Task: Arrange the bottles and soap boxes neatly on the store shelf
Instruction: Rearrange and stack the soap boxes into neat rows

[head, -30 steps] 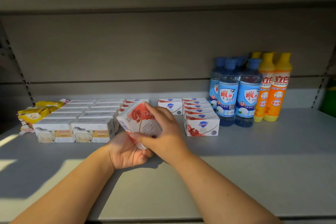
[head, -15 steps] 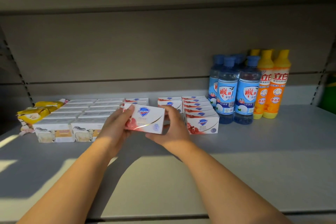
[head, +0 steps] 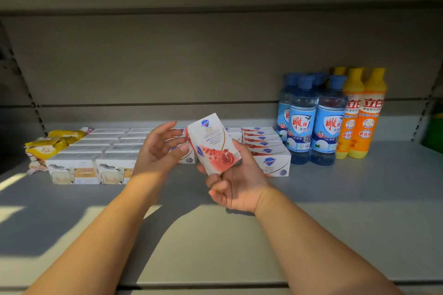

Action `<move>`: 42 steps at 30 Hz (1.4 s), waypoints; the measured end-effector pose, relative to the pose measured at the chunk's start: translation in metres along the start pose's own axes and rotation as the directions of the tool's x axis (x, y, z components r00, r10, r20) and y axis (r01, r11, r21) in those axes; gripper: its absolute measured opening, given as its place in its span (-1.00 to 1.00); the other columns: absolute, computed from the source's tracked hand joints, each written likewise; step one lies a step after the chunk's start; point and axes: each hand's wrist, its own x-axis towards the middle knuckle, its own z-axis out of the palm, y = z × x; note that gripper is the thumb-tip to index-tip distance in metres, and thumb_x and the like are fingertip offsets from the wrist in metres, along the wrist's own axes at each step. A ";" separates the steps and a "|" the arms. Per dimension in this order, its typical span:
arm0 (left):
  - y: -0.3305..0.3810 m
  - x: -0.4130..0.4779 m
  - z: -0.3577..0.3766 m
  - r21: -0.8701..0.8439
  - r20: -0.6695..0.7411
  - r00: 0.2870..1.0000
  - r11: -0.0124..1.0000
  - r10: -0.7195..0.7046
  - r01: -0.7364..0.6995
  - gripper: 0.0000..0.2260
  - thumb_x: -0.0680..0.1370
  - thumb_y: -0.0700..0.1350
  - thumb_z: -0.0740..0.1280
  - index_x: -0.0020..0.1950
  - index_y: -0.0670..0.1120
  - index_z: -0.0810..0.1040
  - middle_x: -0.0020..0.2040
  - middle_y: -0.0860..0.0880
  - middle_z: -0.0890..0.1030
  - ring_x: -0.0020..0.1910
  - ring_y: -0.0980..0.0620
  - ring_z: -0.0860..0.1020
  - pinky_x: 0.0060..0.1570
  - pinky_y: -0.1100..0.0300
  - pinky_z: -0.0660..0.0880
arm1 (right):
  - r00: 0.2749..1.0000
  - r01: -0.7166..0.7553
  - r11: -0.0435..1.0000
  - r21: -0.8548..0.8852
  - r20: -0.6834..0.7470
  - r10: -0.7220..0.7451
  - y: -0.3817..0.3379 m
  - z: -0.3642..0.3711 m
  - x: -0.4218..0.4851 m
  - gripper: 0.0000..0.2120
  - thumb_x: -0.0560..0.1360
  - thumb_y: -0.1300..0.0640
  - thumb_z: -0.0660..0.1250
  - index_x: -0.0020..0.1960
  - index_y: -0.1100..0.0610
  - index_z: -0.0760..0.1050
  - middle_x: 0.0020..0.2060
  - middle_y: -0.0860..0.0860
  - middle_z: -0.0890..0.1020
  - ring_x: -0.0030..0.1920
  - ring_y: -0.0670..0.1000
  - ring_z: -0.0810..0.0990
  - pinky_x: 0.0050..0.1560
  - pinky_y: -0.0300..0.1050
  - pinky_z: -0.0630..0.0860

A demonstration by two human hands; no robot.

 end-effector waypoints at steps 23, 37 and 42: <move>0.003 -0.004 0.000 -0.164 0.353 0.486 0.458 -0.800 0.873 -0.74 0.46 -0.06 0.20 -0.11 -0.24 0.55 -0.31 -0.15 0.53 -0.47 0.00 0.55 -0.44 0.22 0.56 | 0.235 0.316 -0.244 -0.917 0.325 -0.916 0.024 0.032 0.013 -0.27 0.13 -0.03 0.60 0.25 -0.07 0.45 0.05 -0.16 0.36 0.02 -0.28 0.40 0.06 -0.48 0.35; 0.000 0.008 -0.010 -0.243 0.032 0.929 0.899 -0.369 0.365 -0.55 0.42 -0.14 0.33 0.29 -0.23 0.46 0.12 -0.18 0.60 -0.01 -0.03 0.60 -0.02 0.14 0.60 | 0.702 0.156 0.287 -0.945 -0.099 -0.705 0.018 0.022 0.012 -0.25 0.28 0.09 0.56 0.39 -0.10 0.31 0.25 -0.13 0.47 0.18 -0.12 0.51 0.21 -0.13 0.47; 0.005 -0.002 0.002 -0.075 0.042 0.993 0.991 -0.111 0.114 -0.50 0.26 -0.42 0.38 0.11 -0.03 0.52 -0.14 0.08 0.69 -0.11 0.11 0.62 -0.10 0.24 0.59 | 0.586 0.129 0.197 -0.972 -0.086 -0.806 0.019 0.014 0.020 -0.53 0.27 0.24 0.52 0.01 -0.12 0.41 -0.11 -0.21 0.54 -0.12 -0.20 0.56 -0.11 -0.33 0.44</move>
